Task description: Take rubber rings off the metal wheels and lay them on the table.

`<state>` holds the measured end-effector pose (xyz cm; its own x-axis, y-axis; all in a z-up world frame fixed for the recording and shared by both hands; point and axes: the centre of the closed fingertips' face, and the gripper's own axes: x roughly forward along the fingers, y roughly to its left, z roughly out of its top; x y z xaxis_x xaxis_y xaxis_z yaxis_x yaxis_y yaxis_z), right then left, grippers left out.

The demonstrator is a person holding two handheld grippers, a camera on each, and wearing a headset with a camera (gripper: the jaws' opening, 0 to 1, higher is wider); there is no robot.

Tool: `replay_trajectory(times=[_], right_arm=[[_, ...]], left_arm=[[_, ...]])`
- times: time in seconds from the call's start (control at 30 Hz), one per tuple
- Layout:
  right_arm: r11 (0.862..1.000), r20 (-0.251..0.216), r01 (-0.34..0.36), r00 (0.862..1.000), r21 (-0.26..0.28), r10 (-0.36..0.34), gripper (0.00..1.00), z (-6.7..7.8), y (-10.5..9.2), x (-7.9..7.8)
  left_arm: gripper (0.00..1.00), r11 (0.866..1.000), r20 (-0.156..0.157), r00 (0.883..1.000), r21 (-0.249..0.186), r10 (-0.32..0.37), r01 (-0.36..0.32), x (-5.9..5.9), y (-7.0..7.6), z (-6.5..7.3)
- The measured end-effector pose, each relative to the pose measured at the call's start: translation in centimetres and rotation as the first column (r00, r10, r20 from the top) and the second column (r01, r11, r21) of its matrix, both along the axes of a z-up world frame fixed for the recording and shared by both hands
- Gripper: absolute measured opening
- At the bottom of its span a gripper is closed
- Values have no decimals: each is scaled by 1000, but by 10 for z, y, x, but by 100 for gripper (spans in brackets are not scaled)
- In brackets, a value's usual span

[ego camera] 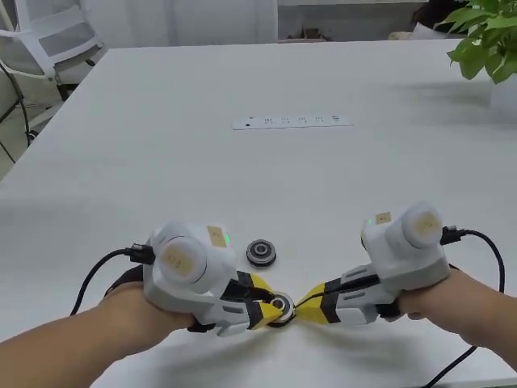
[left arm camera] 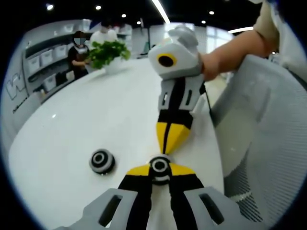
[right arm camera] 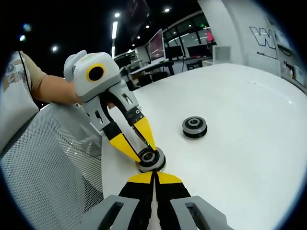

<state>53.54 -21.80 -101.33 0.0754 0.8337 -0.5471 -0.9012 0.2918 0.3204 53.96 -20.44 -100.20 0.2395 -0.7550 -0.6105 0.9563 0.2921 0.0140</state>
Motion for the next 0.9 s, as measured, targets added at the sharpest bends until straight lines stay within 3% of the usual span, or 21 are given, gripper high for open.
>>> replay_trajectory(times=[0.37,0.47,0.9], right_arm=[[997,-41,58,998,40,-57,0,4,0,6],[994,-68,83,995,72,-78,0,9,2,6],[995,-64,79,995,69,-74,0,10,4,6]], left_arm=[[13,1000,16,1000,14,12,-12,1,-2,0],[12,1000,21,1000,20,17,-18,2,-2,0],[12,998,31,999,51,25,-27,3,-2,-1]])
